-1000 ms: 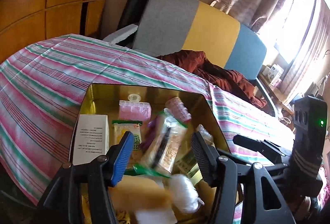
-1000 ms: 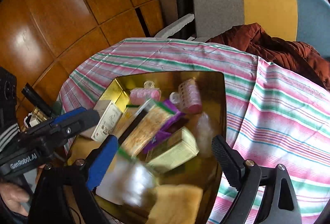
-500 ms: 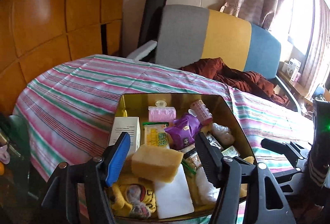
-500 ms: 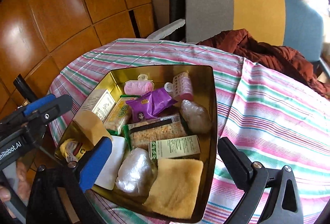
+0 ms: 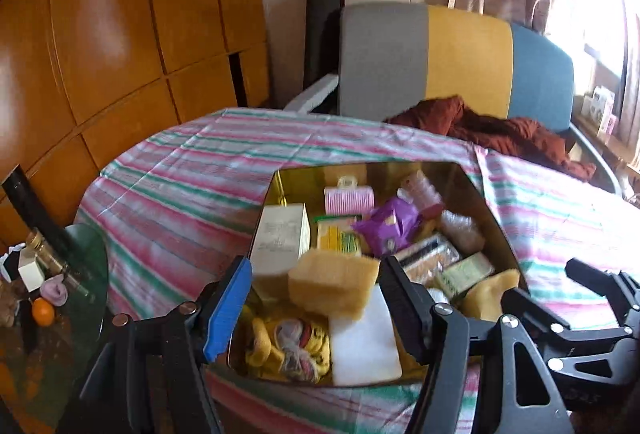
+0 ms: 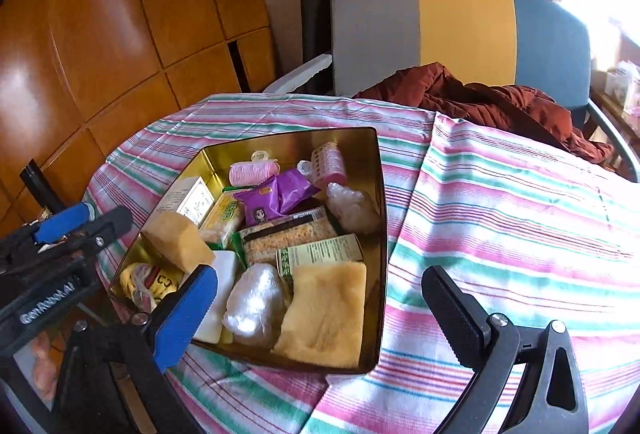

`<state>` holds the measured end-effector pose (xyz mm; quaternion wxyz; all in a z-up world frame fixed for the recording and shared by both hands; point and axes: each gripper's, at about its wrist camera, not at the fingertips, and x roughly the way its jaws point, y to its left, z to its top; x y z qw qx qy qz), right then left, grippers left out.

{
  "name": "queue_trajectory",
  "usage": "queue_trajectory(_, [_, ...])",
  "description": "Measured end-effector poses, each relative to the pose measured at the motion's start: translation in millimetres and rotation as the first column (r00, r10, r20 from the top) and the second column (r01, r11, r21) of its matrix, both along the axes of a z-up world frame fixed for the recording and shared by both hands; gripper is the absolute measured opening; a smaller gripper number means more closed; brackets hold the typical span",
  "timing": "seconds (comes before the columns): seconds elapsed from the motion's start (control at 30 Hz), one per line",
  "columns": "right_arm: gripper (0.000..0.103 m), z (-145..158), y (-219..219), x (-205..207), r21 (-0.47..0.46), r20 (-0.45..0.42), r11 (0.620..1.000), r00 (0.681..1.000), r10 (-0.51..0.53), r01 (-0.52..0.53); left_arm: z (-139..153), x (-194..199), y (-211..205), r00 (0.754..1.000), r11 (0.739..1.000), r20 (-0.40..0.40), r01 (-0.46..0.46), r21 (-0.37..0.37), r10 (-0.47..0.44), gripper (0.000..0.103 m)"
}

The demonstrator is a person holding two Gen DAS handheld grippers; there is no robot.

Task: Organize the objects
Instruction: 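Withdraw both open tools from the filled tray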

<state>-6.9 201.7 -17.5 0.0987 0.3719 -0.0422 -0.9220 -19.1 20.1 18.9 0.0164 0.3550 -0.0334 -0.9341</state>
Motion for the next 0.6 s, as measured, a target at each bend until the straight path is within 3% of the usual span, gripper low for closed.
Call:
queue_trajectory(0.3, [0.103, -0.4, 0.8, 15.2, 0.010, -0.013, 1.000, 1.000, -0.017, 0.017, -8.1, 12.7, 3.0, 0.998, 0.997, 0.035, 0.060, 0.051, -0.062, 0.067])
queue_trajectory(0.6, [0.103, 0.5, 0.2, 17.2, 0.015, -0.021, 1.000, 0.999, -0.025, 0.025, -3.9, 14.4, 0.1, 0.998, 0.995, 0.007, 0.067, 0.077, -0.068, 0.067])
